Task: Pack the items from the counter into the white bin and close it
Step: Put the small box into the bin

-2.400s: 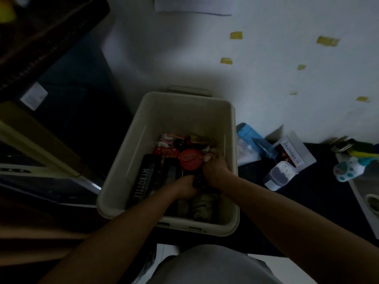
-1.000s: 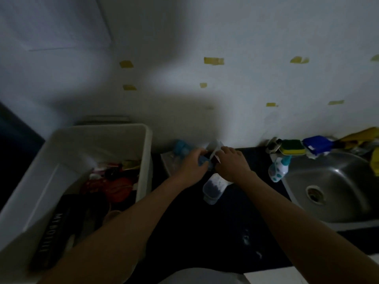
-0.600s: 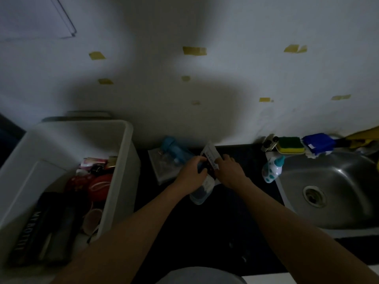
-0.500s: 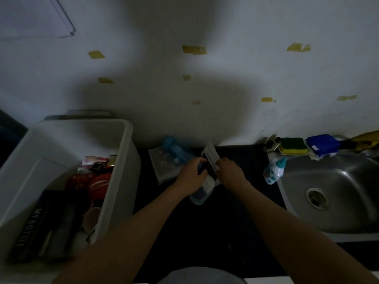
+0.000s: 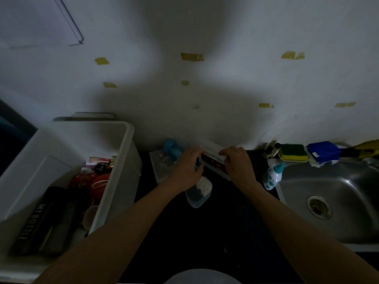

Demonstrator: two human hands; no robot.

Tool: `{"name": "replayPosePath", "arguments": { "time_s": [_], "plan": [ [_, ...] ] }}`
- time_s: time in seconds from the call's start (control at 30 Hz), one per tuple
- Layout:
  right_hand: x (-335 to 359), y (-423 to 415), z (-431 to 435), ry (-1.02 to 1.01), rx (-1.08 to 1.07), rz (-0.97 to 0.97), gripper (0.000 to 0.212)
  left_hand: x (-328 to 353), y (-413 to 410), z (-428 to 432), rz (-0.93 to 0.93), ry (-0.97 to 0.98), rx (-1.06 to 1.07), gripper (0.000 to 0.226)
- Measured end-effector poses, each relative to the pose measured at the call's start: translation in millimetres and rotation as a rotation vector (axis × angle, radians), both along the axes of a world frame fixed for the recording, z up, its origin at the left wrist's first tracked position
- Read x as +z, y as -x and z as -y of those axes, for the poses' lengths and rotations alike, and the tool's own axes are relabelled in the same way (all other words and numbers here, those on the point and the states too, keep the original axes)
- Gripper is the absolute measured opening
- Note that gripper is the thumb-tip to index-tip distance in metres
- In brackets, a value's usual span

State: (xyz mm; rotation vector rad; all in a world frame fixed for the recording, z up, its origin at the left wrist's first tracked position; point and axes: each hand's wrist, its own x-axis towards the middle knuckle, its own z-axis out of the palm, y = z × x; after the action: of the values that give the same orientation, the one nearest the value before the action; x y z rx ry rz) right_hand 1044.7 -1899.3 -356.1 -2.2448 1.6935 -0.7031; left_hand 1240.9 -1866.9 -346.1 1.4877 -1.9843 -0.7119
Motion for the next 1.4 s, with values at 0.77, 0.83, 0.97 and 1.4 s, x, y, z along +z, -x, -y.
{"name": "replayPosePath", "arguments": {
  "time_s": [0.77, 0.83, 0.97, 1.4],
  "plan": [
    [144.9, -165.9, -29.9, 0.183, 0.309, 0.523, 0.035, 138.1, -140.8, -13.1, 0.082, 0.332, 0.275, 0.018],
    [151.5, -185.5, -31.7, 0.083, 0.299, 0.618, 0.048, 142.5, -162.5, -18.6, 0.008, 0.301, 0.368, 0.015],
    [159.1, -231.5, -29.8, 0.014, 0.281, 0.611, 0.018, 153.1, -216.9, -26.5, -0.302, 0.189, 0.476, 0.015],
    [123.2, -350.8, -32.8, -0.266, 0.243, 0.602, 0.039, 112.7, -337.6, -64.6, -0.727, -0.073, 0.825, 0.014]
  ]
}}
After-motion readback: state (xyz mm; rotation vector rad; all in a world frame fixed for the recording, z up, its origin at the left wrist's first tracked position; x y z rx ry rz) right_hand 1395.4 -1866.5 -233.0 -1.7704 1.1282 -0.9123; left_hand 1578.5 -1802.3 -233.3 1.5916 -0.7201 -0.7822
